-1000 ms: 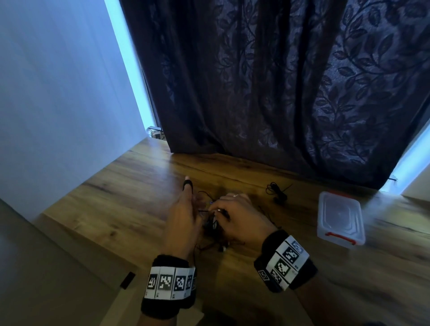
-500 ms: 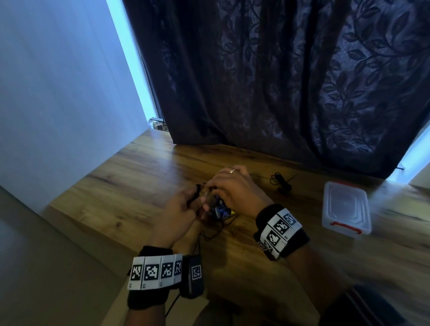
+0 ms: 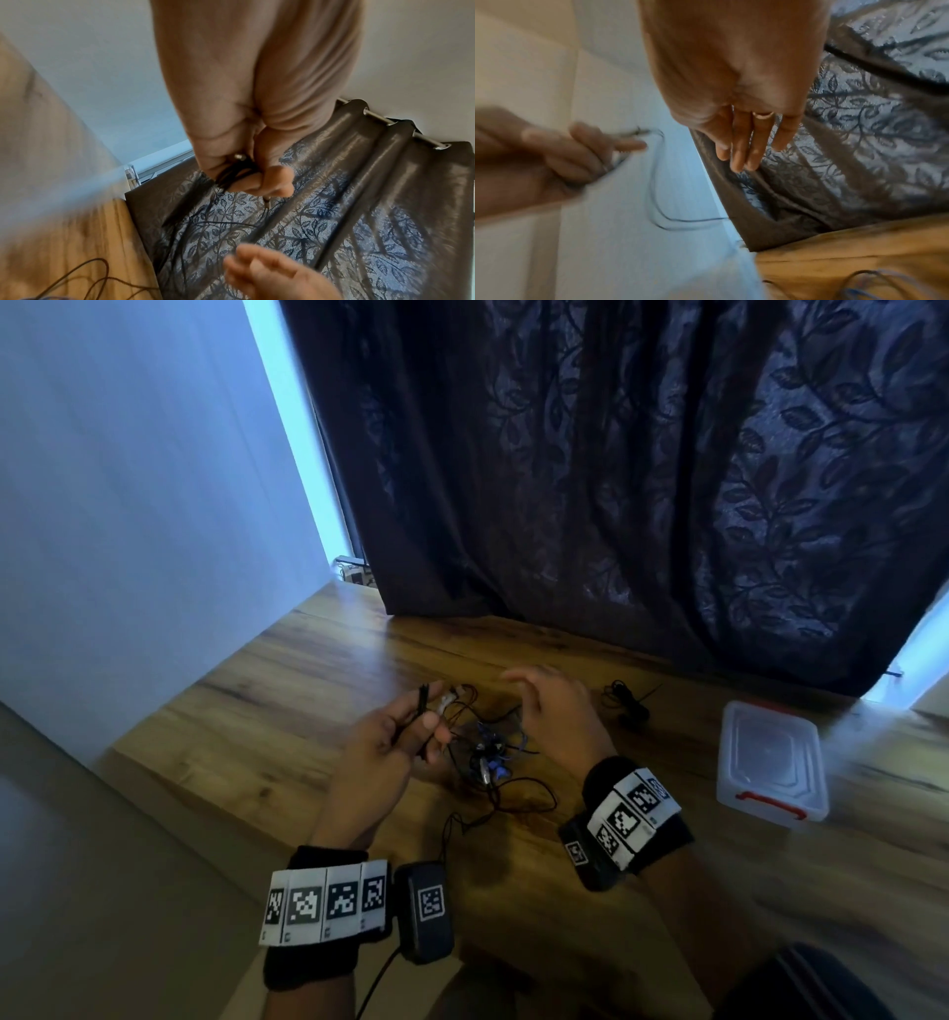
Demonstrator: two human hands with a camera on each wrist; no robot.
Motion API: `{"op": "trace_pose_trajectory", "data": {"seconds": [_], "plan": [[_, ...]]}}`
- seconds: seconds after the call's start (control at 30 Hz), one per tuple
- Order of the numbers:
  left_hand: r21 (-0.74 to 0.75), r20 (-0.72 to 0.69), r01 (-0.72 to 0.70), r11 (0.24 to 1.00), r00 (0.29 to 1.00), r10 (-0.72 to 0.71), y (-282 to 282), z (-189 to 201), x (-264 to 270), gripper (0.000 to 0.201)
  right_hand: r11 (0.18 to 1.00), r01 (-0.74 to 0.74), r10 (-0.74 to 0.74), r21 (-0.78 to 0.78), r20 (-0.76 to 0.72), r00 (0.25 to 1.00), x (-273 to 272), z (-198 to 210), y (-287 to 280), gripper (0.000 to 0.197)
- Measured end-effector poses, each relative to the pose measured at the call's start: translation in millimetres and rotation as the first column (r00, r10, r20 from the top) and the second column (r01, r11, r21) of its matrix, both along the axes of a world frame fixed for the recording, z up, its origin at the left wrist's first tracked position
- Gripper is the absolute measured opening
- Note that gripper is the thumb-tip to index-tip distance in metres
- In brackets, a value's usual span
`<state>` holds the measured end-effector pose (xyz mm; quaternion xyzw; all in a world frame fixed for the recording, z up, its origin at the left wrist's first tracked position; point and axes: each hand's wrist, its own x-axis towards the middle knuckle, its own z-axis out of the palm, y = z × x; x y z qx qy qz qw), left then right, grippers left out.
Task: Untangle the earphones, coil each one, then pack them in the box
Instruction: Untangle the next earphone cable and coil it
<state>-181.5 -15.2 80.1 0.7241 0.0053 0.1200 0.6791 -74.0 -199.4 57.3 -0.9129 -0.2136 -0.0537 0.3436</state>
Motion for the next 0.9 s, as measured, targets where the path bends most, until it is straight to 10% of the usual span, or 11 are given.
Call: {"op": "trace_pose_trajectory", "data": {"seconds": [0.1,0.2,0.63,0.9], "plan": [[-0.025,0.014,0.026,0.999,1.0,-0.026,-5.8,0.7,1.4,0.034,0.881,-0.169,0.293,0.442,-0.229,0.928,-18.5,18.3,7.9,0.029],[-0.036,0.057,0.038,0.999,0.998,-0.036,-10.8,5.1,-0.6,0.032,0.785,-0.289,0.497,0.549,-0.278,0.822,-23.4,23.0,12.3,0.023],[-0.072,0.012,0.178,0.981,0.984,-0.178,-15.1,14.3,-5.8,0.03,0.78,-0.317,0.351,0.54,0.042,0.935,-3.3,58.2,12.4,0.013],[-0.238,0.044,0.17,0.956,0.985,-0.164,-14.5,24.3,-12.6,0.029,0.862,-0.186,0.292,0.472,-0.162,0.943,-18.0,21.4,21.7,0.021]]}}
